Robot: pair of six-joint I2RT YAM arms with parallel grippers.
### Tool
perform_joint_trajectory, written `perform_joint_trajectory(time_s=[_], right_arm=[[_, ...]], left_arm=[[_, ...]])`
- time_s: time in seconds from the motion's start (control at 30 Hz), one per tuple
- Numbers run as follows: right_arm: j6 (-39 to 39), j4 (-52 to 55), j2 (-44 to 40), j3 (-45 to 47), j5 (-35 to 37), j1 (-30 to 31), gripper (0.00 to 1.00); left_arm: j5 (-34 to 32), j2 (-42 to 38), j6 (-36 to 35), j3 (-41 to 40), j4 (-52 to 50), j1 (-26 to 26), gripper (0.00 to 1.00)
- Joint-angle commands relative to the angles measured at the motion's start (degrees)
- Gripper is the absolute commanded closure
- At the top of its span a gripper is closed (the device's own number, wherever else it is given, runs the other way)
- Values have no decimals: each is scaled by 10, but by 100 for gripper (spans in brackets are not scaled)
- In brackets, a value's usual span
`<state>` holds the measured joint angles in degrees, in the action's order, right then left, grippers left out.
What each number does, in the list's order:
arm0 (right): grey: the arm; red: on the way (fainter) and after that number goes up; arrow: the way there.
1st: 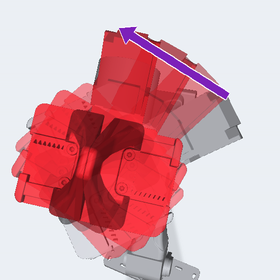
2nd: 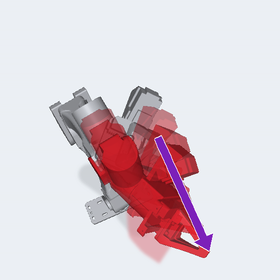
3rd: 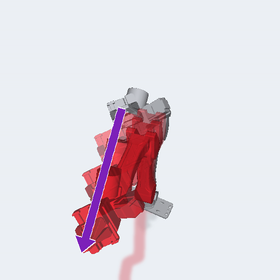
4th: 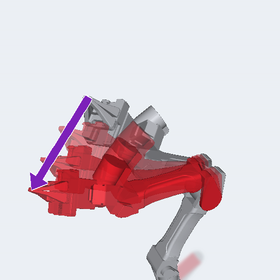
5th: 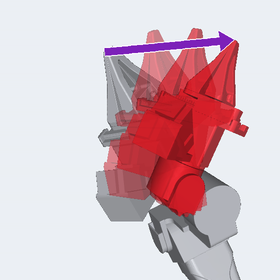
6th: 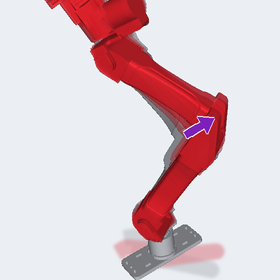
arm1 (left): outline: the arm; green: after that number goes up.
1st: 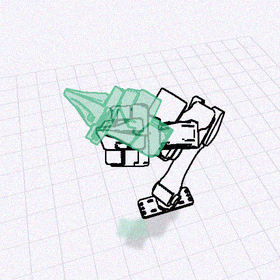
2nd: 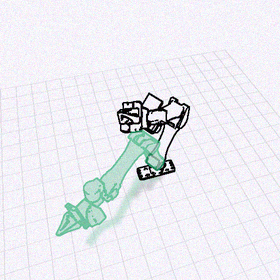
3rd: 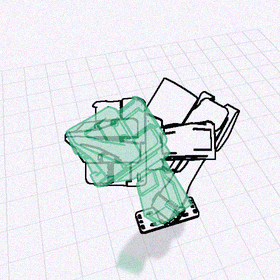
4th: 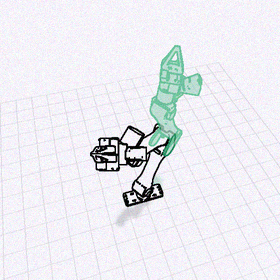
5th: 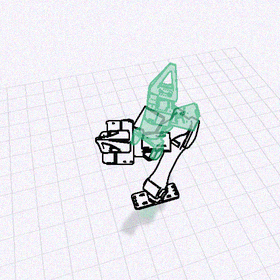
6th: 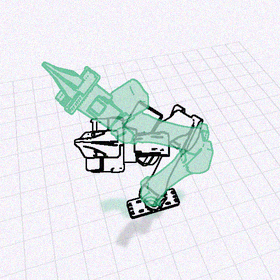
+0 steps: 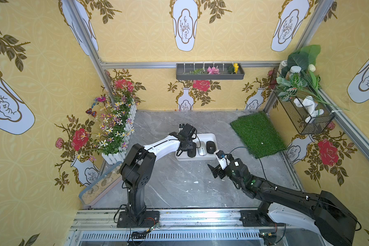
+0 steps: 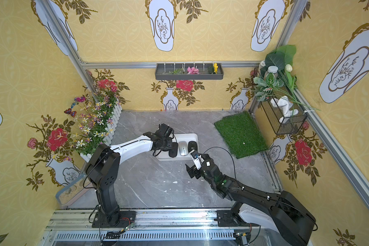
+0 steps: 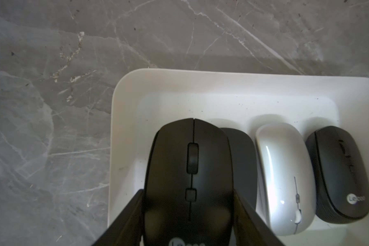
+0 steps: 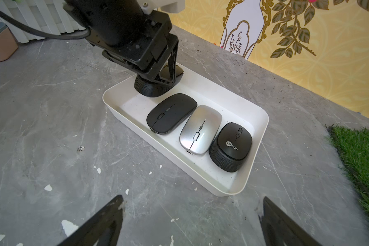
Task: Put the mouse in the storage box
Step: Place the mouse in the storage box.
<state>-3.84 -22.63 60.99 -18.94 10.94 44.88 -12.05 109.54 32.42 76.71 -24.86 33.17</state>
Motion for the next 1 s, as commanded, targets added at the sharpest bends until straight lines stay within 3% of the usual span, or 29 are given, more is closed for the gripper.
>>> perform_joint_trajectory(time_s=[0.0,0.33,0.57,0.77,0.87,0.97], right_arm=[[1,-22,-1,-2,11,0,3],[2,-22,-3,-2,11,0,3],[1,-22,-1,-2,10,-1,3],[1,-22,-2,-2,11,0,3],[4,-22,-5,-1,15,0,3],[10,-27,-15,5,29,-1,3]], left_arm=[[-6,10,17,-2,0,1,58],[-35,39,21,8,-26,1,56],[-38,39,21,5,-26,1,49],[-30,31,15,5,-26,1,37],[-25,13,12,5,-26,3,19],[-24,-25,2,5,-32,4,11]])
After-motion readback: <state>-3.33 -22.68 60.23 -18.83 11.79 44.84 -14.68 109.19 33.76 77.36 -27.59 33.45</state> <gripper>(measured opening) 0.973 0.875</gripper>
